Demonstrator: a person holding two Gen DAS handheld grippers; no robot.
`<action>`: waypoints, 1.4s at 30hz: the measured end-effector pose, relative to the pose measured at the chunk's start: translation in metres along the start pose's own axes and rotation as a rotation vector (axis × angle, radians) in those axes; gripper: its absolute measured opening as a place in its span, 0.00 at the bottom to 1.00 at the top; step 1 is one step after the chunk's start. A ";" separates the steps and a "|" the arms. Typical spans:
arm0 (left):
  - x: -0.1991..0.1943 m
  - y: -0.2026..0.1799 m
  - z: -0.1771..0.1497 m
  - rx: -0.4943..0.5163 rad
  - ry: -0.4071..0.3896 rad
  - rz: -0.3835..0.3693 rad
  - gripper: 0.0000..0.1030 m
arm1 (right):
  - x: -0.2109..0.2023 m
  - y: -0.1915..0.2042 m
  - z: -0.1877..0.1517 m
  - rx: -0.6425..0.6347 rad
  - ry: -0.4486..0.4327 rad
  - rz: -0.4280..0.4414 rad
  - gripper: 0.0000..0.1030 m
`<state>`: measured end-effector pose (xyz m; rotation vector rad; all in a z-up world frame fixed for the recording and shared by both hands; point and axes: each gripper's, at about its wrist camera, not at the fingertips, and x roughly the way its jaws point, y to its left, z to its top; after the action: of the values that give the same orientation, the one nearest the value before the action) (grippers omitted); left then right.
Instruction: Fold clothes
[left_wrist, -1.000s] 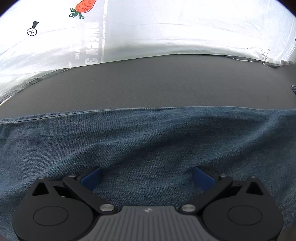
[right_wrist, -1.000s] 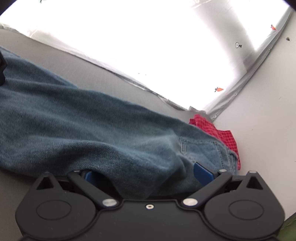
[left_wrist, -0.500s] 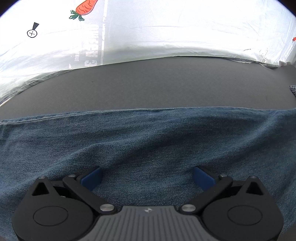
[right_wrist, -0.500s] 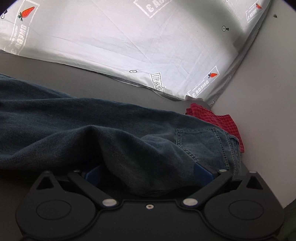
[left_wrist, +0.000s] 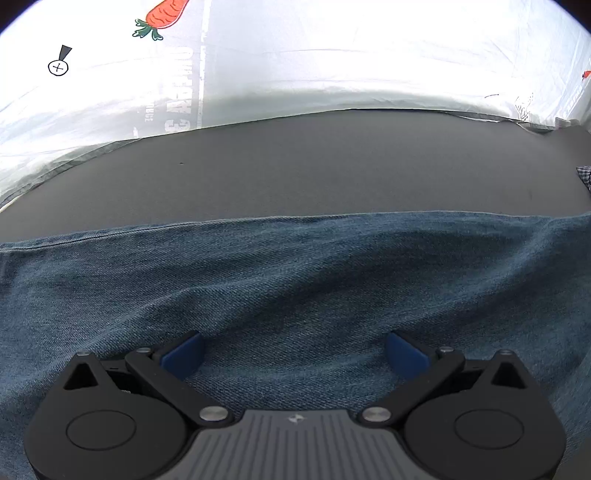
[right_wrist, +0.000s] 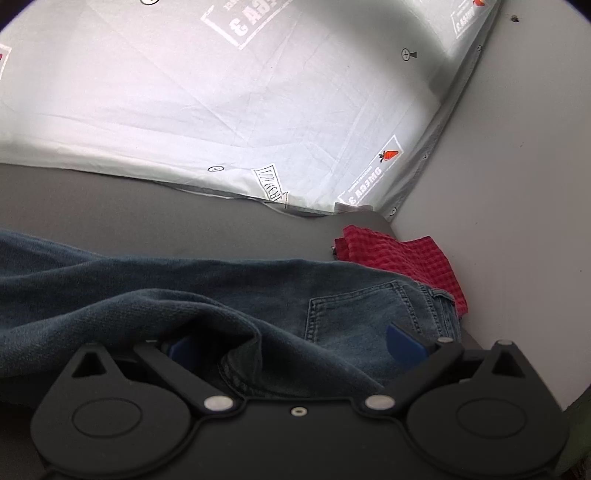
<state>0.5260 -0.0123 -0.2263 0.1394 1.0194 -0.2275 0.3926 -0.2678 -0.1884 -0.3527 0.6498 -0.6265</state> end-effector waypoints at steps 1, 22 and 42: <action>0.000 0.000 0.000 0.001 -0.003 -0.001 1.00 | -0.002 0.002 -0.003 -0.008 0.004 0.014 0.99; -0.003 -0.013 -0.001 -0.002 -0.015 0.003 1.00 | 0.013 0.000 -0.004 0.130 0.125 -0.004 0.99; 0.001 -0.003 0.007 0.008 -0.012 -0.009 1.00 | -0.026 -0.015 -0.085 -0.130 0.335 -0.116 0.99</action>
<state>0.5314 -0.0167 -0.2234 0.1406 1.0074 -0.2410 0.3145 -0.2725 -0.2328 -0.4128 0.9989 -0.7637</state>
